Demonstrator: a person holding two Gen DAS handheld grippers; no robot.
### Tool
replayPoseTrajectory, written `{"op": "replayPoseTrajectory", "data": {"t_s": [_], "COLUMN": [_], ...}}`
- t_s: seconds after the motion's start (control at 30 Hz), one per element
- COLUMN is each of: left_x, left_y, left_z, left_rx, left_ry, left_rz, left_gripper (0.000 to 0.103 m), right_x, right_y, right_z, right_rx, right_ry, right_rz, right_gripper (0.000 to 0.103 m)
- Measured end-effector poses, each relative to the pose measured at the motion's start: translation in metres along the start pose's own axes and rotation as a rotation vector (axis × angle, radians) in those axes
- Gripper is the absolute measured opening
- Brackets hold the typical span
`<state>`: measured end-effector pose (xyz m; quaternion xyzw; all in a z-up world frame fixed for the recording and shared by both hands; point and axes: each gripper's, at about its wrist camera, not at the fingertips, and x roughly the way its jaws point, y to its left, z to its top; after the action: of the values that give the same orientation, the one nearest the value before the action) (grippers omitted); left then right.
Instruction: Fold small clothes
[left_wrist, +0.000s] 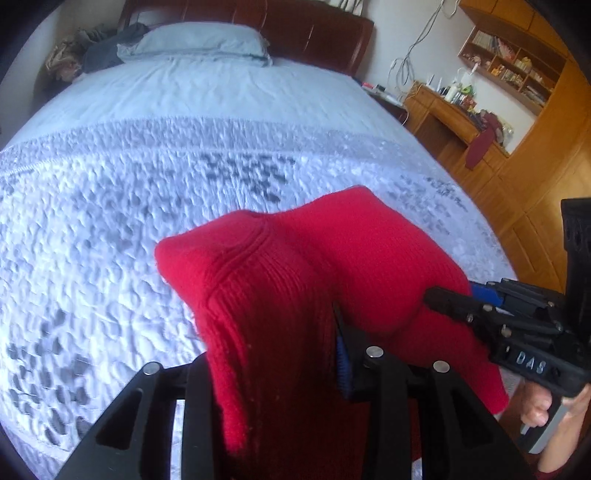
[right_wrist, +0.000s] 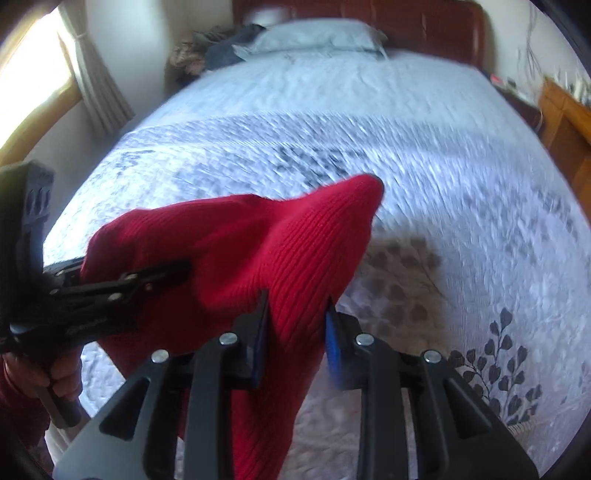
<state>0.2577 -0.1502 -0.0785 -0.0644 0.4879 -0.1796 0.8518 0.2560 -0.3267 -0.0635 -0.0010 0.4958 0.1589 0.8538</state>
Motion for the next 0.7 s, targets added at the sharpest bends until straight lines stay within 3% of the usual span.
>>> {"op": "replayPoseTrajectory", "data": {"t_s": [0.13,0.23,0.3,0.4,0.5,0.63,0.67,0.7], "left_x": [0.065,0.065,0.06,0.046,0.038,0.043,0.044,0.044], "left_y": [0.007,0.005,0.007,0.013,0.016,0.02,0.022,0.022], "left_z": [-0.034,-0.049,-0.051,-0.056,-0.065,-0.081,-0.085,-0.087], "left_rx": [-0.048,0.002,-0.007,-0.031,-0.046,-0.109,-0.127,-0.13], "left_ry": [0.178,0.13,0.138,0.161,0.188,0.255,0.248,0.235], "left_rz": [-0.004,0.005,-0.002,-0.041,-0.074,-0.119,-0.122,-0.121], "left_gripper": [0.039,0.045,0.048,0.057,0.069,0.074,0.074,0.072], "right_x": [0.065,0.072,0.069,0.058,0.042,0.036,0.038,0.043], "right_y": [-0.052,-0.064,-0.069,-0.072,-0.069,-0.068,-0.067,-0.065], "right_z": [-0.031,-0.052,-0.055,-0.057,-0.067,-0.091,-0.097,-0.103], "right_rx": [0.127,0.161,0.19,0.231,0.255,0.306,0.315,0.322], "right_ry": [0.172,0.147,0.142,0.156,0.161,0.211,0.229,0.262], "right_rz": [0.022,0.064,0.09,0.123,0.142,0.205,0.222,0.23], "right_gripper": [0.027,0.032,0.041,0.046,0.063,0.062,0.058,0.047]}}
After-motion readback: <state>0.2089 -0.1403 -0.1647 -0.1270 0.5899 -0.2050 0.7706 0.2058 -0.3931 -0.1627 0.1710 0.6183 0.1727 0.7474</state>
